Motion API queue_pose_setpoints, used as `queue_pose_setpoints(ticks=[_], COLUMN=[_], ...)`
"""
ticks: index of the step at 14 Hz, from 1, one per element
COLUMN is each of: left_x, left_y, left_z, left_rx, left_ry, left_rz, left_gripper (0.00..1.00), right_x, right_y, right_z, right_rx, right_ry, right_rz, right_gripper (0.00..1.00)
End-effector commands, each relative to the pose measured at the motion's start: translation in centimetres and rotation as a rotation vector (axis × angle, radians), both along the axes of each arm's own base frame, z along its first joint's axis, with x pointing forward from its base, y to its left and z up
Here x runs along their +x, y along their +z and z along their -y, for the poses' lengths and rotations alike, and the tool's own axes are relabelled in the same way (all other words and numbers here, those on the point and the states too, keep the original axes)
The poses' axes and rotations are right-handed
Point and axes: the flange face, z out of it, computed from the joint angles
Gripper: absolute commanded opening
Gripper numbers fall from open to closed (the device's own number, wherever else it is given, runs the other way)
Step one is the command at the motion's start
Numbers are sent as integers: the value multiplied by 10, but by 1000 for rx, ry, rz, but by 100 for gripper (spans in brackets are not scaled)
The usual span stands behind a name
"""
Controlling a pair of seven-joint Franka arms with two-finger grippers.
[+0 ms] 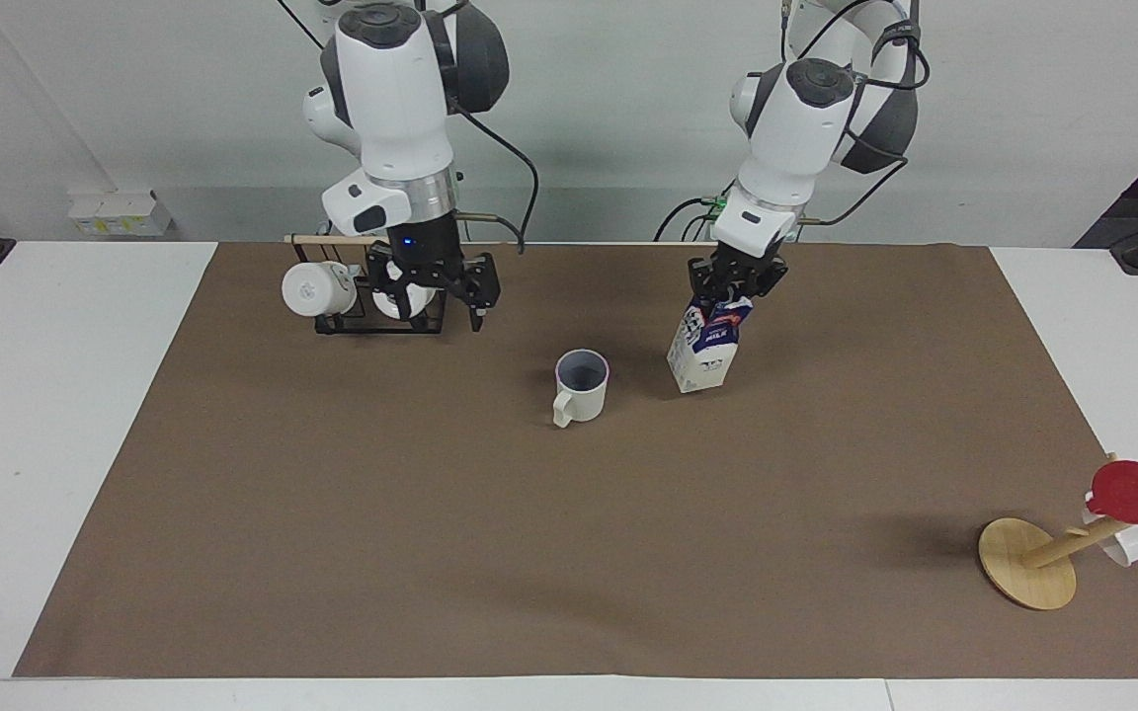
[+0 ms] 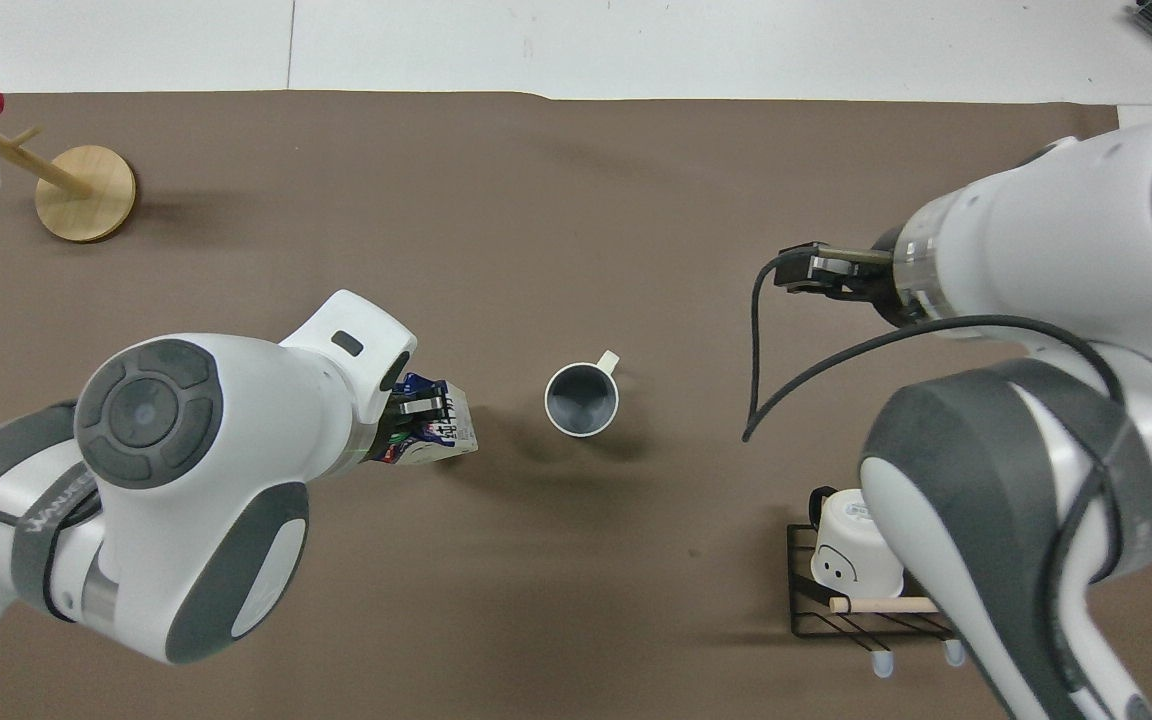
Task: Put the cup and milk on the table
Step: 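Lower the carton beside the mug while the right gripper withdraws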
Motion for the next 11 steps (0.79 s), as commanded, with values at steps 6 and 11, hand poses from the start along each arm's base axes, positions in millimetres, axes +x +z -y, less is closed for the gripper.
queue_pose_setpoints(ticks=[6, 11], left_x=[11, 13], left_y=[-32, -29], left_z=[13, 13], left_rx=[-4, -3], left_ry=[3, -3], left_rz=[0, 4], left_gripper=[41, 100], right_x=[-7, -14], right_y=[16, 23], right_z=[104, 160], right_rx=[-14, -23], right_ry=[76, 93], right_rz=[-53, -69], right_gripper=[100, 100])
